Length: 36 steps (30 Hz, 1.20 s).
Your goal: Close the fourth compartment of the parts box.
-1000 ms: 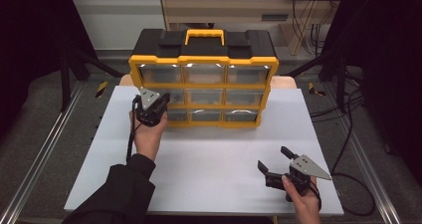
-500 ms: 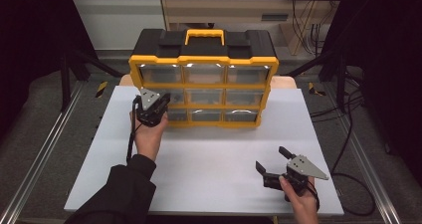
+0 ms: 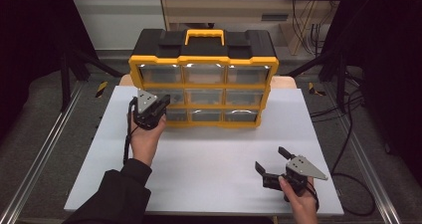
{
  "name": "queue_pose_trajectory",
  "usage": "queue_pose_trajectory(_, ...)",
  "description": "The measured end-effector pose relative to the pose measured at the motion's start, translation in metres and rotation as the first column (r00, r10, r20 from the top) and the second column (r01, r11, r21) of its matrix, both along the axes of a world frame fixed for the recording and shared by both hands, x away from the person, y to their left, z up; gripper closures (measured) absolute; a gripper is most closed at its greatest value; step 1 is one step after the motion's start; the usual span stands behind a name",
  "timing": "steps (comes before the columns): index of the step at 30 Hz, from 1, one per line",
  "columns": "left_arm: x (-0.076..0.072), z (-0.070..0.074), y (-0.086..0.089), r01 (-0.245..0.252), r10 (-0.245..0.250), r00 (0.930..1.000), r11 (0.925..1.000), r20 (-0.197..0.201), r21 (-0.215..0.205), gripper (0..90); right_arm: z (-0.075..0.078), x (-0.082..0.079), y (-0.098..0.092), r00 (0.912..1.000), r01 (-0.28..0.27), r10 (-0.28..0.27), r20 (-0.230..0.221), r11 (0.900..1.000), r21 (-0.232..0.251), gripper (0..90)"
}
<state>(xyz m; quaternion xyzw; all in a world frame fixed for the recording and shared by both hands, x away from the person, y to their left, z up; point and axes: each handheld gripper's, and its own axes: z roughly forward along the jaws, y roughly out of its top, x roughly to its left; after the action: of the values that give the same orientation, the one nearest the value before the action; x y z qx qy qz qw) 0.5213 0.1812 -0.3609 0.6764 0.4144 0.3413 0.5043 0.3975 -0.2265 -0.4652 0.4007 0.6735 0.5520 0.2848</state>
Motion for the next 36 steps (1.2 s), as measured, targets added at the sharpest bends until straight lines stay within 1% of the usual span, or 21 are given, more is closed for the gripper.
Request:
queue_pose_trajectory(7, -0.008, 0.007, 0.001, -0.012, 0.012, 0.9993, 0.9999, 0.034, -0.007, 90.0, 0.002, -0.002, -0.003, 0.9999, 0.004, -0.004, 0.009, 1.000, 0.002, 2.9)
queue_pose_trajectory(9, -0.011, 0.007, 0.000, -0.006, 0.006, 0.9985, 0.9999, 0.055, 0.012, 90.0, 0.002, -0.002, -0.004, 1.0000, 0.005, -0.005, 0.005, 1.000, 0.001, 2.9)
queue_pose_trajectory(10, -0.012, 0.007, -0.001, -0.006, 0.006, 0.9981, 1.0000, 0.062, 0.005, 85.2, 0.002, -0.002, -0.004, 1.0000, 0.007, -0.007, 0.006, 1.000, 0.000, 2.9)
queue_pose_trajectory(12, -0.015, 0.007, -0.001, -0.007, 0.008, 0.9977, 0.9998, 0.068, -0.017, 67.0, 0.002, -0.003, -0.004, 0.9999, 0.012, -0.012, 0.007, 1.000, 0.001, 2.9)
queue_pose_trajectory(13, -0.017, 0.008, 0.000, -0.005, 0.007, 0.9969, 0.9996, 0.079, -0.027, 59.7, 0.002, -0.003, -0.005, 0.9999, 0.014, -0.014, 0.008, 1.000, 0.000, 2.9)
queue_pose_trajectory(15, -0.021, 0.009, 0.000, 0.007, -0.005, 0.9940, 0.9998, 0.109, -0.020, 45.6, 0.002, -0.003, -0.005, 0.9998, 0.018, -0.018, 0.008, 1.000, -0.001, 2.9)
queue_pose_trajectory(16, -0.023, 0.010, 0.000, 0.013, -0.011, 0.9924, 0.9998, 0.123, -0.015, 40.4, 0.002, -0.003, -0.005, 0.9998, 0.019, -0.019, 0.006, 1.000, -0.002, 2.9)
queue_pose_trajectory(17, -0.025, 0.012, 0.000, 0.014, -0.011, 0.9908, 0.9997, 0.135, -0.018, 35.7, 0.002, -0.003, -0.005, 0.9998, 0.020, -0.020, 0.008, 1.000, -0.002, 2.9)
queue_pose_trajectory(19, -0.028, 0.014, 0.000, 0.027, -0.021, 0.9887, 0.9989, 0.149, -0.039, 24.7, 0.002, -0.003, -0.004, 0.9998, 0.019, -0.019, 0.008, 1.000, -0.003, 2.8)
queue_pose_trajectory(22, -0.029, 0.018, -0.001, 0.030, -0.023, 0.9890, 0.9984, 0.146, -0.048, 11.5, 0.002, -0.004, -0.003, 0.9998, 0.019, -0.019, 0.007, 1.000, -0.003, 2.5)
queue_pose_trajectory(25, -0.028, 0.019, 0.000, 0.037, -0.028, 0.9913, 0.9970, 0.129, -0.069, 6.7, 0.002, -0.004, -0.003, 0.9998, 0.020, -0.020, 0.006, 1.000, -0.001, 2.4)
queue_pose_trajectory(28, -0.027, 0.020, 0.002, 0.038, -0.028, 0.9920, 0.9962, 0.123, -0.078, 5.0, 0.003, -0.003, -0.004, 0.9998, 0.021, -0.021, 0.006, 1.000, 0.000, 2.4)
queue_pose_trajectory(32, -0.029, 0.023, 0.006, 0.038, -0.028, 0.9911, 0.9964, 0.130, -0.076, 3.0, 0.003, -0.004, -0.004, 0.9998, 0.019, -0.019, 0.002, 1.000, 0.004, 2.2)
queue_pose_trajectory(36, -0.031, 0.029, 0.013, 0.035, -0.025, 0.9907, 0.9962, 0.134, -0.079, 1.6, 0.003, -0.004, -0.003, 0.9999, 0.017, -0.017, 0.001, 1.000, 0.005, 2.0)
